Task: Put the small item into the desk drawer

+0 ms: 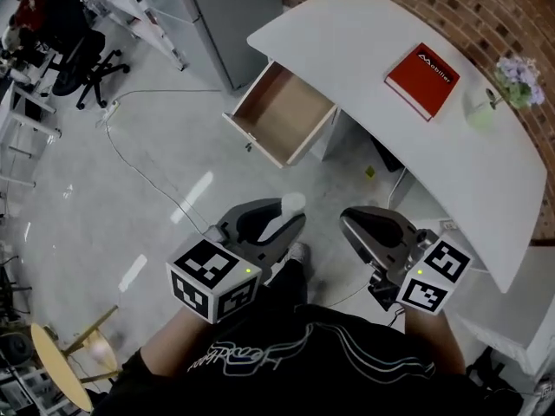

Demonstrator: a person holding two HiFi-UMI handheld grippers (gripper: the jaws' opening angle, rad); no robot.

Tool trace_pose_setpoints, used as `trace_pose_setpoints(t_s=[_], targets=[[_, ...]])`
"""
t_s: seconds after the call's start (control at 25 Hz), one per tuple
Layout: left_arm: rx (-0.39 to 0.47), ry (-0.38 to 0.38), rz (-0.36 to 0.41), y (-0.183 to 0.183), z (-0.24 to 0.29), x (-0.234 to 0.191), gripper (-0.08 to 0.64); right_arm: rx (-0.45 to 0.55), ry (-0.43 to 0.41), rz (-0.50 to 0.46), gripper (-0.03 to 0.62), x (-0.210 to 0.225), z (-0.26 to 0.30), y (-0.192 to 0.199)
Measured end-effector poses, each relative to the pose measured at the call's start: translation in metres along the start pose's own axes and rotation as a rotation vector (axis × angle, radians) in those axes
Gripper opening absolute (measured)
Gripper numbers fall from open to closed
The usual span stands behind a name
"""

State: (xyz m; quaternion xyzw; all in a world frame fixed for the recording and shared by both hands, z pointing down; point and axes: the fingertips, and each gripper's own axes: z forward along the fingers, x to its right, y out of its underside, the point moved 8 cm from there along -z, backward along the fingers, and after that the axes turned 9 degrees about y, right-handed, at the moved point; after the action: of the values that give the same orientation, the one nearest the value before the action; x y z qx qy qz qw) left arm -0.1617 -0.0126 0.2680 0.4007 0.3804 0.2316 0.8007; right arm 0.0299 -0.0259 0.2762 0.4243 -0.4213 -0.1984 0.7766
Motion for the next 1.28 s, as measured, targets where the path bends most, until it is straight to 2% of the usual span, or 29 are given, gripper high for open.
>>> trace_pose_setpoints(t_s=[0.2, 0.4, 0.68, 0.8, 0.92, 1.12, 1.28], targets=[[-0.027, 0.002, -0.02, -0.017, 0.025, -0.09, 0.14, -0.063, 0.038, 0.048, 0.051, 0.042, 0.064, -0.014], [-0.04, -0.007, -0.022, -0.022, 0.054, -0.152, 0.14, -0.117, 0.078, 0.02, 0.051, 0.079, 0.103, -0.011], [-0.075, -0.038, 0.089, -0.012, 0.09, -0.191, 0.141, -0.136, 0.092, -0.01, 0.051, 0.1, 0.118, 0.0], [-0.119, -0.058, 0.157, -0.012, 0.107, -0.207, 0.14, -0.14, 0.09, -0.031, 0.051, 0.106, 0.123, -0.003], [-0.163, -0.081, 0.211, -0.011, 0.123, -0.214, 0.14, -0.15, 0.078, -0.014, 0.051, 0.113, 0.12, 0.0], [-0.248, -0.113, 0.247, 0.003, 0.154, -0.226, 0.14, -0.171, 0.08, 0.034, 0.051, 0.135, 0.11, 0.021], [-0.279, -0.137, 0.263, 0.013, 0.178, -0.245, 0.14, -0.199, 0.074, 0.064, 0.052, 0.157, 0.109, 0.037]])
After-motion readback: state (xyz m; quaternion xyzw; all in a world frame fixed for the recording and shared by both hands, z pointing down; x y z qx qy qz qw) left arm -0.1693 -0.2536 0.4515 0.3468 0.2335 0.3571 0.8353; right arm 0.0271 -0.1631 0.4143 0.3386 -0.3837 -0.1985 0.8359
